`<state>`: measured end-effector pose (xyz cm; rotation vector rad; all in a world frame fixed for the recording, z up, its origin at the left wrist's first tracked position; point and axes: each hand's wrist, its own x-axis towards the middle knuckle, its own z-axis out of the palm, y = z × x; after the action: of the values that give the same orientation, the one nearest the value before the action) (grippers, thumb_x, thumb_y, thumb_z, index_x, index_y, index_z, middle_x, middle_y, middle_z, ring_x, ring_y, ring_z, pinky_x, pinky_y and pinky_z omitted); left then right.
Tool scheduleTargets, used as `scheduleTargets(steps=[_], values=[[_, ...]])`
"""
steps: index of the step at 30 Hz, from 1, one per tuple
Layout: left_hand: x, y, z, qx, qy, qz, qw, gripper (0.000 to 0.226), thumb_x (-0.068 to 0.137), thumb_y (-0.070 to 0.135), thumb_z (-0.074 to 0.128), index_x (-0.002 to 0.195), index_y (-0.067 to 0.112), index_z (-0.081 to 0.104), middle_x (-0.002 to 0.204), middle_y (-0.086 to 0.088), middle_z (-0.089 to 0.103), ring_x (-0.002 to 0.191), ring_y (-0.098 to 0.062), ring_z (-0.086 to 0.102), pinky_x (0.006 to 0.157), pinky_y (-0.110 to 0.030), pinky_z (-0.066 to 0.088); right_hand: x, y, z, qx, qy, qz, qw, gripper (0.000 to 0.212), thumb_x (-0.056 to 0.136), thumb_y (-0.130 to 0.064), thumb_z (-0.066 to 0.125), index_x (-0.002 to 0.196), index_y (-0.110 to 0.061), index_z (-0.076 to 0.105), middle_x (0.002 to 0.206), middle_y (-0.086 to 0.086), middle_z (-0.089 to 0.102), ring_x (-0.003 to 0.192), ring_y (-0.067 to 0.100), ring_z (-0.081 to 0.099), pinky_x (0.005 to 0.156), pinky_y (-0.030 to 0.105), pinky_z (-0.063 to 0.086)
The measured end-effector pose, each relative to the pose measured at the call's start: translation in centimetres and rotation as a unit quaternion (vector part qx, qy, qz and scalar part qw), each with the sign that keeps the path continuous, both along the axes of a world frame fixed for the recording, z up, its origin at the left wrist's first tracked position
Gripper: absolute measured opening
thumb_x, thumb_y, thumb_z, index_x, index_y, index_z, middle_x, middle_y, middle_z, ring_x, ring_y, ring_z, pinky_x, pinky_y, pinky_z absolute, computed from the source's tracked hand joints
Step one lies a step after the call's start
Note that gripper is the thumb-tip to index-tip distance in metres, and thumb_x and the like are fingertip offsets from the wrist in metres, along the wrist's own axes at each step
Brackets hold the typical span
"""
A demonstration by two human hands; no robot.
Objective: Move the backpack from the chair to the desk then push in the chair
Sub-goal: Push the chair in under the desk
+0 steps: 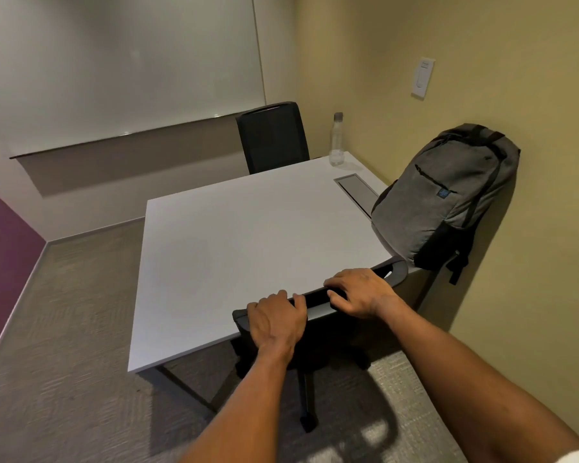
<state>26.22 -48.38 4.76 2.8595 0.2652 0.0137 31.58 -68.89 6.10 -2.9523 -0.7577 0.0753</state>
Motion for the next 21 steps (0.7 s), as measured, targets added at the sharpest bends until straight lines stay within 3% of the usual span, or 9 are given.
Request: scheduleTargets(steps=[6, 10, 14, 16, 21], values=[[-0.1, 0.2, 0.0, 0.01, 0.018, -0.017, 1.0, 0.059, 0.104, 0.047, 0.024, 0.109, 0.014, 0.072, 0.104, -0.01, 0.077, 0.098, -0.031, 0.068, 0.103, -0.048, 0.042, -1.0, 0.1, 0.4, -0.018, 0.0, -0.024, 1.0, 0.06, 0.097, -0.058, 0.024, 0.117, -0.02, 0.066, 0.107, 0.005, 0.073, 0.098, 0.023, 0.066, 0.091, 0.044, 0.054], [-0.7, 0.7, -0.1, 0.012, 0.016, -0.036, 0.999, 0.058, 0.108, 0.046, 0.024, 0.124, 0.012, 0.068, 0.124, -0.012, 0.073, 0.119, -0.032, 0.064, 0.117, -0.051, 0.035, -2.5, 0.1, -0.2, 0.005, -0.009, -0.081, 0.997, 0.062, 0.102, -0.056, 0.023, 0.134, -0.019, 0.061, 0.133, 0.006, 0.067, 0.124, 0.023, 0.06, 0.116, 0.043, 0.043], [-2.2, 1.7, -0.5, 0.002, 0.026, -0.068, 0.997, 0.066, 0.11, 0.051, 0.018, 0.156, 0.012, 0.043, 0.167, -0.012, 0.041, 0.157, -0.03, 0.032, 0.133, -0.052, 0.015, -4.8, 1.3, -0.8, 0.004, -0.009, -0.139, 0.99, 0.063, 0.109, -0.052, 0.019, 0.158, -0.017, 0.038, 0.166, 0.005, 0.038, 0.156, 0.02, 0.03, 0.131, 0.044, 0.018], [-3.1, 2.4, -0.6, 0.001, 0.013, -0.094, 0.995, 0.067, 0.109, 0.053, 0.015, 0.163, 0.015, 0.031, 0.173, -0.011, 0.027, 0.163, -0.029, 0.018, 0.134, -0.054, 0.009, -6.4, 2.4, -0.9, 0.011, -0.005, -0.168, 0.986, 0.065, 0.109, -0.053, 0.015, 0.162, -0.018, 0.028, 0.172, 0.004, 0.026, 0.161, 0.019, 0.017, 0.133, 0.046, 0.012], [-6.1, 5.1, -1.3, -0.019, -0.03, -0.153, 0.988, 0.066, 0.109, 0.053, 0.017, 0.167, 0.021, 0.018, 0.177, -0.006, 0.012, 0.165, -0.026, 0.004, 0.134, -0.056, 0.001, -10.6, 5.9, -1.6, 0.025, -0.013, -0.241, 0.97, 0.07, 0.108, -0.056, 0.014, 0.165, -0.016, 0.013, 0.175, 0.005, 0.009, 0.162, 0.021, 0.001, 0.133, 0.051, 0.005]])
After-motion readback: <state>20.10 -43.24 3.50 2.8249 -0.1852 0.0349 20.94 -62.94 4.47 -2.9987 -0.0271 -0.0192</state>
